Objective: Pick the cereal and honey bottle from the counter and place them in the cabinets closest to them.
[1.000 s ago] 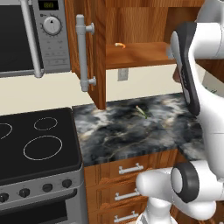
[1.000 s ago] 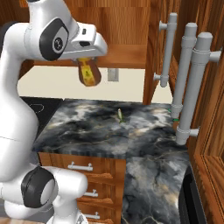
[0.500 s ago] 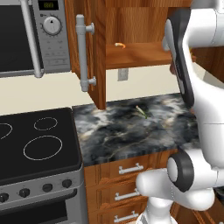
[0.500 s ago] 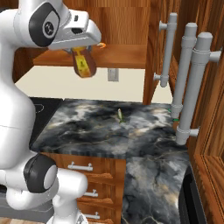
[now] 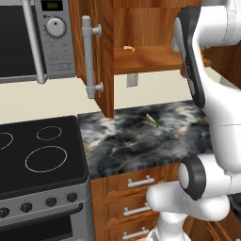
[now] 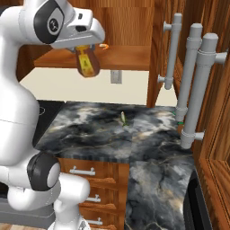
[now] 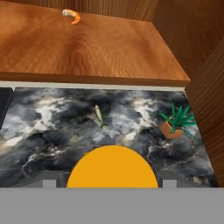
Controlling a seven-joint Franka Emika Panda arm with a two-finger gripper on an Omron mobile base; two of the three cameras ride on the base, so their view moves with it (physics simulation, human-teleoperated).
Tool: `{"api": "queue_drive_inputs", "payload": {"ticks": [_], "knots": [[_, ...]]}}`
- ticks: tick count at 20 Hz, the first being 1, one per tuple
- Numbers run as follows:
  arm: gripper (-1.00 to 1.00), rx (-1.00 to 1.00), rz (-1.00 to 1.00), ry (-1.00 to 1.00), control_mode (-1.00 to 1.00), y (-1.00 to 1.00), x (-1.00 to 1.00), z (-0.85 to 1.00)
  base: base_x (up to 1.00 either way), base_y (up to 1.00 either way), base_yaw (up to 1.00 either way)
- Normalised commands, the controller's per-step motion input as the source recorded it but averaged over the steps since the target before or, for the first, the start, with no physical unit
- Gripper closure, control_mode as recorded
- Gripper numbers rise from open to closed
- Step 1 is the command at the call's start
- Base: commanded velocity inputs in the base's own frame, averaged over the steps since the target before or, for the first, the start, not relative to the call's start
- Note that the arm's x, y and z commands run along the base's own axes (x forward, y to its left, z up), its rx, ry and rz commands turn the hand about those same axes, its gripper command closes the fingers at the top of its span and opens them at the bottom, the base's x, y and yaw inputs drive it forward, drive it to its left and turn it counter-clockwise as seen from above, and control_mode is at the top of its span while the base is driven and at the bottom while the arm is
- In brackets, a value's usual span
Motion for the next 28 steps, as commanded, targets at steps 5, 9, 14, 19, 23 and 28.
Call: {"api": "queue_drive_inputs", "payload": {"ticks": [5,9,14,19,23,28], "knots": [[1.0,0.0,0.0,0.0,-1.0,0.05,0.29,0.0,0.0,0.0,0.0],[1.0,0.0,-0.01,0.0,-1.0,0.08,0.33,0.02,0.0,0.0,0.0],[1.0,0.0,-0.01,0.0,-1.0,0.07,0.38,0.05,0.0,0.0,0.0],[1.0,0.0,-0.01,0.0,-1.0,0.06,0.42,0.06,0.0,0.0,0.0],[1.0,0.0,-0.01,0.02,-1.0,0.07,0.47,0.07,0.0,0.0,0.0],[1.0,0.0,0.0,0.02,-1.0,0.0,0.5,0.04,0.0,0.0,0.0]]}}
